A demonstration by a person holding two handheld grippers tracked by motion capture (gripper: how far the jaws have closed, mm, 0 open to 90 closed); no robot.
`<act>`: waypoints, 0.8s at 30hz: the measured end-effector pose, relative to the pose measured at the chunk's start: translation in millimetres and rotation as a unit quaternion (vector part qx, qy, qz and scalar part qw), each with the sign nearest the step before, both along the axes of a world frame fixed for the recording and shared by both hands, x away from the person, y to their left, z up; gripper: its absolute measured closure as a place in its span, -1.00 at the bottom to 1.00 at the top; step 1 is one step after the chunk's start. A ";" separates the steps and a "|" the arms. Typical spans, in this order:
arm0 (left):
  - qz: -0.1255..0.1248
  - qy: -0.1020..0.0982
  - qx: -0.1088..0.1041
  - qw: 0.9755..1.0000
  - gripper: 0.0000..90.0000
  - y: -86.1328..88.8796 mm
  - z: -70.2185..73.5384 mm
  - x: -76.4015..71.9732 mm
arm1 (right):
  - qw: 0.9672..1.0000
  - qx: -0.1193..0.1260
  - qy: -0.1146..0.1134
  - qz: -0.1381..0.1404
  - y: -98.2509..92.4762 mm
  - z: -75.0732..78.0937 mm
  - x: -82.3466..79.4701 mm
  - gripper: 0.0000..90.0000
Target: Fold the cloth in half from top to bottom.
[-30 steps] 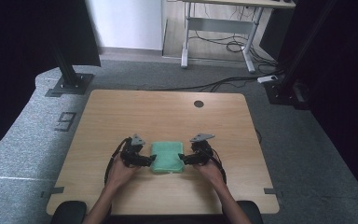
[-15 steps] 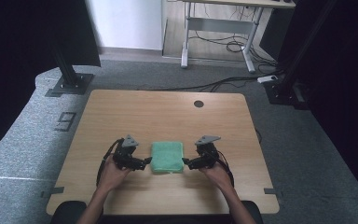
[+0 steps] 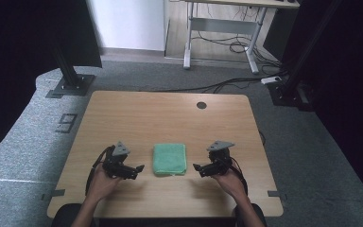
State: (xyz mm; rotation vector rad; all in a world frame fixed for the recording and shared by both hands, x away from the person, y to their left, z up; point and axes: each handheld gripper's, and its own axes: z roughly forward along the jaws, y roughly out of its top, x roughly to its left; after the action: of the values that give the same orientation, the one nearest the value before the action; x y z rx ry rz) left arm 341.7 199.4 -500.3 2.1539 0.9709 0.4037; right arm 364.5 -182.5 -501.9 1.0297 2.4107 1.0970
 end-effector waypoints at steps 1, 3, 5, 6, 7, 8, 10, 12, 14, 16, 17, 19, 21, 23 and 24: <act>0.001 0.000 0.001 1.000 -1.00 1.8 -0.8 -1.2 | 1.000 -0.001 -0.001 -0.002 -2.4 -0.1 -1.3 -1.00; 0.005 0.000 0.002 1.000 -1.00 5.7 -2.5 -3.8 | 1.000 -0.002 -0.002 -0.006 -7.7 -0.5 -3.8 -1.00; 0.008 0.000 0.004 1.000 -1.00 9.9 -4.5 -6.3 | 1.000 -0.003 -0.002 -0.012 -13.3 -1.4 -6.1 -1.00; 0.008 0.000 0.005 1.000 -1.00 12.1 -5.5 -7.5 | 1.000 -0.002 -0.002 -0.015 -15.8 -2.0 -7.4 -1.00; 0.011 -0.001 0.007 1.000 -1.00 14.0 -6.8 -8.8 | 1.000 -0.002 -0.002 -0.017 -18.7 -2.6 -8.2 -1.00; 0.013 0.000 0.007 1.000 -1.00 16.0 -8.2 -10.1 | 1.000 -0.002 -0.002 -0.020 -21.1 -3.4 -9.5 -1.00; 0.017 0.000 0.010 1.000 -1.00 20.4 -11.9 -12.5 | 1.000 -0.002 -0.002 -0.024 -25.6 -5.2 -11.6 -1.00; 0.020 0.002 0.011 1.000 -1.00 23.7 -14.8 -14.2 | 1.000 -0.002 -0.001 -0.028 -29.4 -7.5 -13.3 -1.00; 0.022 0.004 0.012 1.000 -1.00 27.2 -18.3 -16.0 | 0.999 -0.001 0.001 -0.034 -32.5 -10.8 -15.3 -1.00; 0.024 0.005 0.015 1.000 -1.00 30.3 -22.5 -18.2 | 0.999 -0.003 0.003 -0.037 -34.7 -14.8 -16.7 -1.00; 0.025 0.006 0.016 1.000 -1.00 31.0 -24.0 -19.0 | 0.999 -0.005 0.005 -0.038 -35.6 -17.1 -17.3 -1.00; 0.025 0.007 0.021 0.999 -1.00 33.5 -27.5 -20.8 | 0.999 -0.009 0.008 -0.038 -37.3 -21.5 -18.3 -1.00; 0.027 0.010 0.024 0.999 -1.00 36.0 -31.2 -22.4 | 0.999 -0.009 0.011 -0.041 -38.9 -26.7 -19.3 -1.00; 0.028 0.012 0.025 0.999 -1.00 37.2 -34.4 -23.2 | 0.999 -0.009 0.015 -0.043 -40.7 -32.0 -20.1 -1.00; 0.027 0.015 0.027 0.999 -1.00 37.6 -36.1 -23.5 | 0.999 -0.009 0.016 -0.045 -41.4 -34.6 -20.4 -1.00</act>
State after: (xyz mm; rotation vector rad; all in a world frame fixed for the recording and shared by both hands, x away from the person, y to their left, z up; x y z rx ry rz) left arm 318.2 237.0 -536.3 2.1907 1.0481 0.4303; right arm 344.1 -223.9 -536.5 1.1458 2.3706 1.0343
